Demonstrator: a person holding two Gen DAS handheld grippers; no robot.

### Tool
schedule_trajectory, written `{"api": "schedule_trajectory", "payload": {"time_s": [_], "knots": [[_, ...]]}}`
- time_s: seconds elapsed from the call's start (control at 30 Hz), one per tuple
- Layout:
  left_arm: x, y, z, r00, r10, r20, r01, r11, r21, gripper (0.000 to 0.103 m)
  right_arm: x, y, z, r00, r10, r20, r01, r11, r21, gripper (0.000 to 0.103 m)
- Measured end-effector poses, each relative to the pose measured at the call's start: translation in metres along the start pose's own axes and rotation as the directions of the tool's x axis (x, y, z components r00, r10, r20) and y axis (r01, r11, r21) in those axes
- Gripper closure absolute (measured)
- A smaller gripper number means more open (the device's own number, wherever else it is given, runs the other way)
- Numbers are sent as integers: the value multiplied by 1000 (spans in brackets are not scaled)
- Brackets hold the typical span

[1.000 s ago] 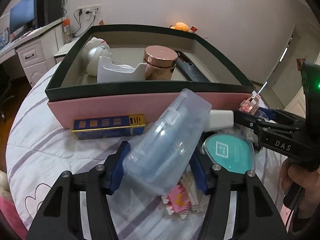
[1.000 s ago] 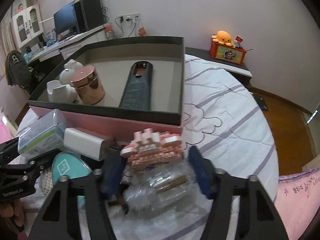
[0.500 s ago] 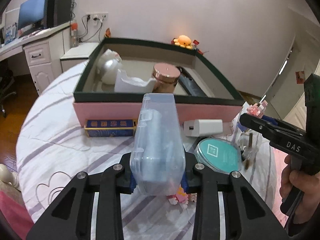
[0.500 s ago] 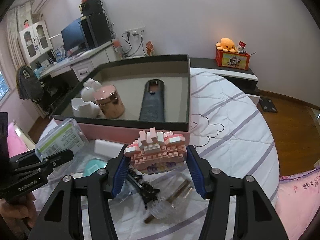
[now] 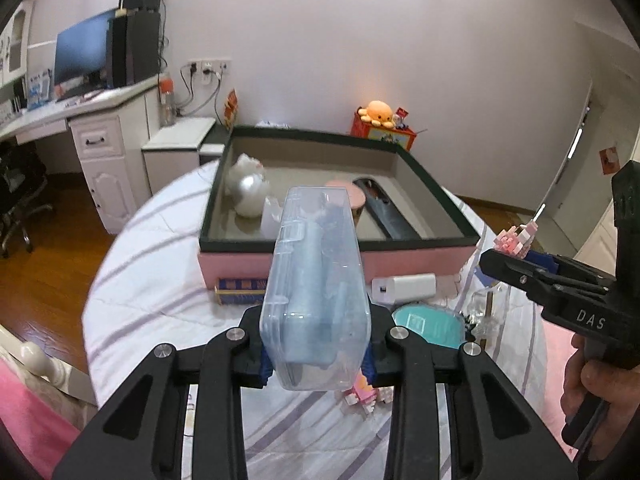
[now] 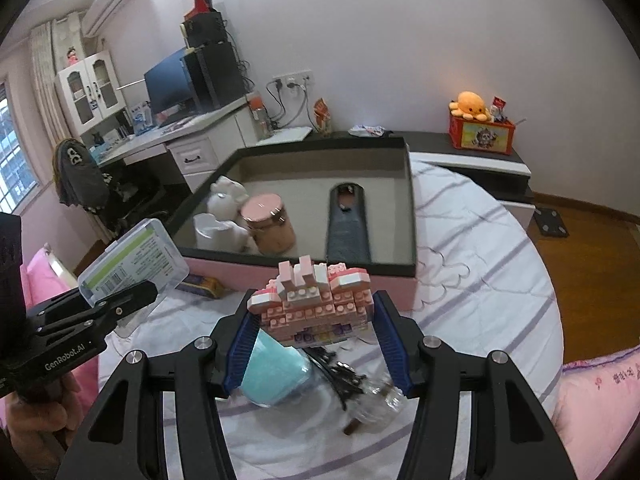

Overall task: Organize rigid objects
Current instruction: 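Carry the case and pink block toy into the pink box and open both tools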

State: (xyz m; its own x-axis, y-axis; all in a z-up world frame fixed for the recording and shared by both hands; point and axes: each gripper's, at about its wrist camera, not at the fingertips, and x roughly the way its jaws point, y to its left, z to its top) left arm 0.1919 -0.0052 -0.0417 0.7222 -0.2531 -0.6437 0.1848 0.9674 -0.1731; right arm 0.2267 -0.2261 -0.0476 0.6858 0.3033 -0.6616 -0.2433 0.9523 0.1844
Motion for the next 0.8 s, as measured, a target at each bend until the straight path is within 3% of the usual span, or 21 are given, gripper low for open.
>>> {"api": "schedule_trajectory", "payload": {"time_s": [0.27,0.53,0.8], "knots": [[-10,-6,44,997,43,67,-45,999,27,71,4,15,37,999,18,40,-16,999,-34,46],[41,-6,100,996,70,58,-74,996,59,70,46,9,95,998,37,48,-36,999,-27,46],[109,1,138,997,71,4,-71,995,67,70,118,-13,132,999,20,-24,-20,1000,0,46]]}}
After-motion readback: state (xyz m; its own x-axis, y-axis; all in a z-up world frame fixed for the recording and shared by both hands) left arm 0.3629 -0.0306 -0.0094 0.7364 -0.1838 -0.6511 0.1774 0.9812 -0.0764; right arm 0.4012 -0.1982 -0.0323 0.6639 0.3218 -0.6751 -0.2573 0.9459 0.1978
